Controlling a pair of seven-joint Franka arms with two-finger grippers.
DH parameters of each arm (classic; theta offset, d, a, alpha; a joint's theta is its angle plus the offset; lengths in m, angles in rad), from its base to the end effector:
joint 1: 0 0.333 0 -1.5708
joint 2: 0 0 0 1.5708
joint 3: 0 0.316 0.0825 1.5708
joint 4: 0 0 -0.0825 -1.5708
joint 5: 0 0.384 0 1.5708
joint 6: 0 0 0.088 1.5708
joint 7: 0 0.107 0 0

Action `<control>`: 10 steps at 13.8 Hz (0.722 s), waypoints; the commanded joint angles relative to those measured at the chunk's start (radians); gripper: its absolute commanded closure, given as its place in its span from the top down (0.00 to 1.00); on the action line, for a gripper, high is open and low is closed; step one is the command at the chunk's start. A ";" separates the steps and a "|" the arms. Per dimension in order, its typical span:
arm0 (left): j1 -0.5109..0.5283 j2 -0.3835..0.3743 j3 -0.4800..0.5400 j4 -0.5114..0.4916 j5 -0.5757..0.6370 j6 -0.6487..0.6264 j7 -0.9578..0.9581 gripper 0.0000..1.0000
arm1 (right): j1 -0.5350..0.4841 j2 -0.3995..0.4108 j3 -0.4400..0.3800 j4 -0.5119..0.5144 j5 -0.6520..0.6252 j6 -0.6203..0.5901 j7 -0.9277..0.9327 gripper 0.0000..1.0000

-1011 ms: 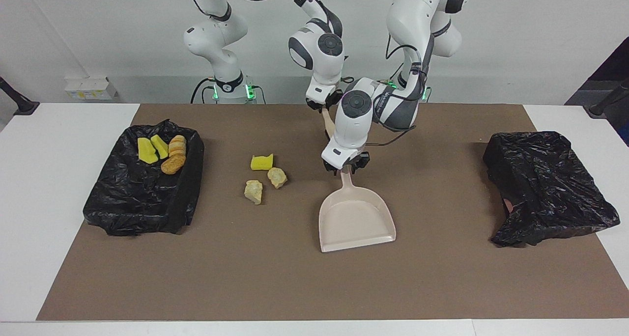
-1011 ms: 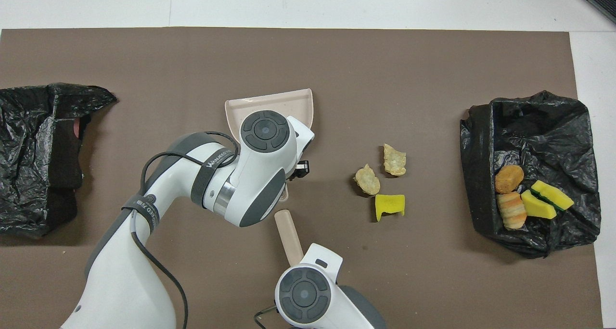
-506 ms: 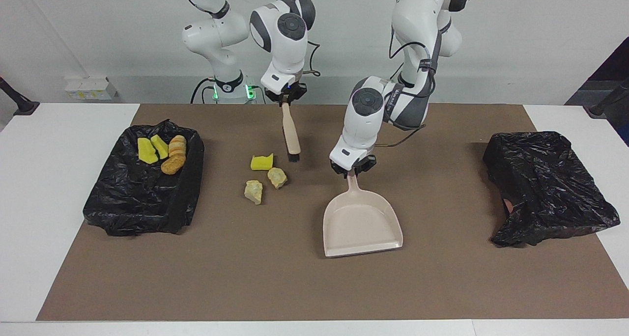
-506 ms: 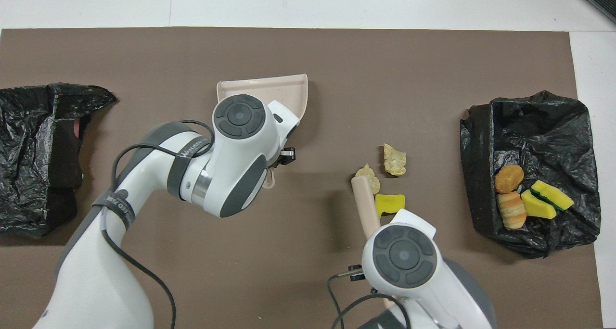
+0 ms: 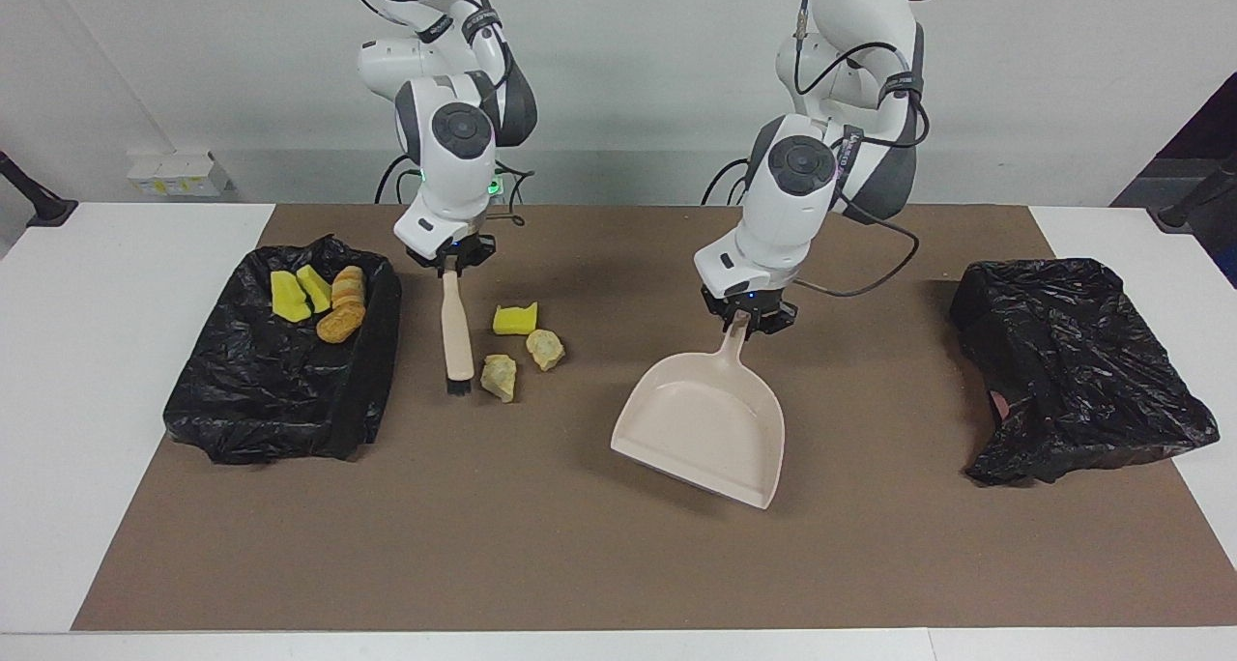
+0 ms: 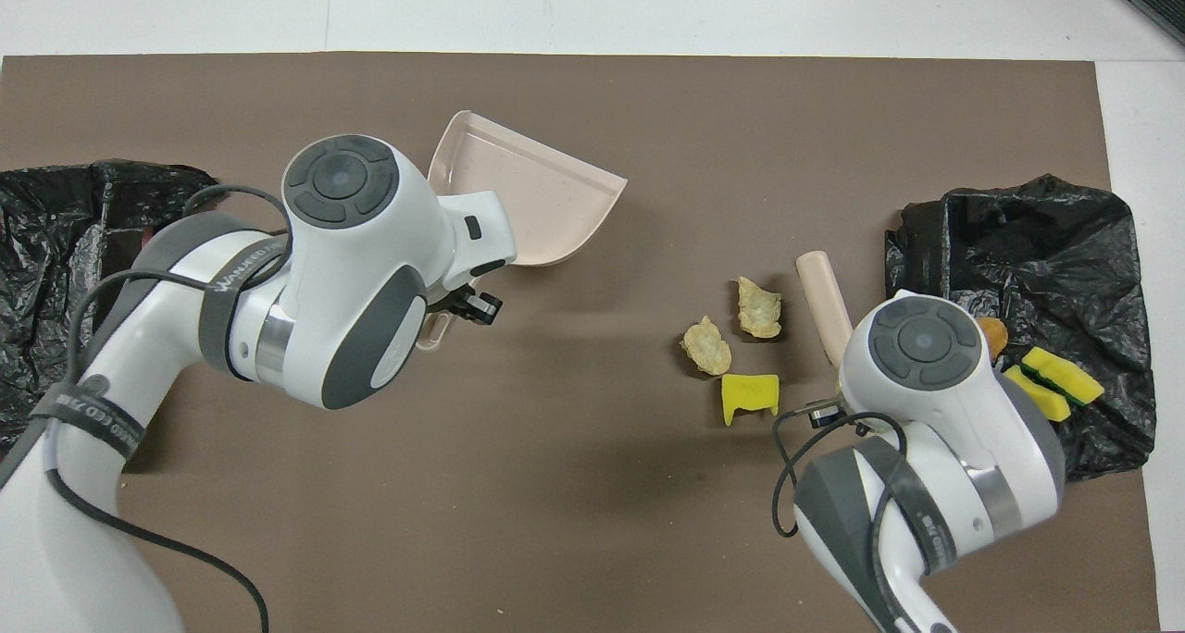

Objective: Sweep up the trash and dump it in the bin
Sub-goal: 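Brush the remaining bread and sponge toward the dustpan with the right gripper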

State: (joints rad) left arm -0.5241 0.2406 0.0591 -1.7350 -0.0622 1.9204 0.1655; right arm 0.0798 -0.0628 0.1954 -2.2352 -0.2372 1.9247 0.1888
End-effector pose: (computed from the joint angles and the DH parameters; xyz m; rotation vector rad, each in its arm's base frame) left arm 0.5536 -0.2854 0.4335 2.9623 -0.9308 -0.0941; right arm 0.4721 0.1166 0.3802 2.8411 0.2779 -0.2743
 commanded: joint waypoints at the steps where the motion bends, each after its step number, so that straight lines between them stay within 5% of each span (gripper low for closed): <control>1: 0.047 -0.053 -0.001 -0.054 -0.001 -0.009 0.294 0.00 | -0.005 0.078 0.019 0.046 -0.014 0.040 0.012 0.00; 6: 0.033 -0.070 -0.005 -0.093 0.177 0.005 0.645 0.00 | 0.089 0.145 0.022 0.025 0.136 0.071 0.023 0.00; 10: -0.042 -0.084 -0.005 -0.189 0.173 0.023 0.631 0.00 | 0.179 0.155 0.022 0.008 0.244 0.112 0.061 0.00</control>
State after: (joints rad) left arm -0.5148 0.1982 0.0419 -1.8509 0.0892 1.9142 0.7942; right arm 0.2499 0.0874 0.2152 -2.2142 -0.0545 2.0107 0.2505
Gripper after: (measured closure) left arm 0.687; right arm 0.731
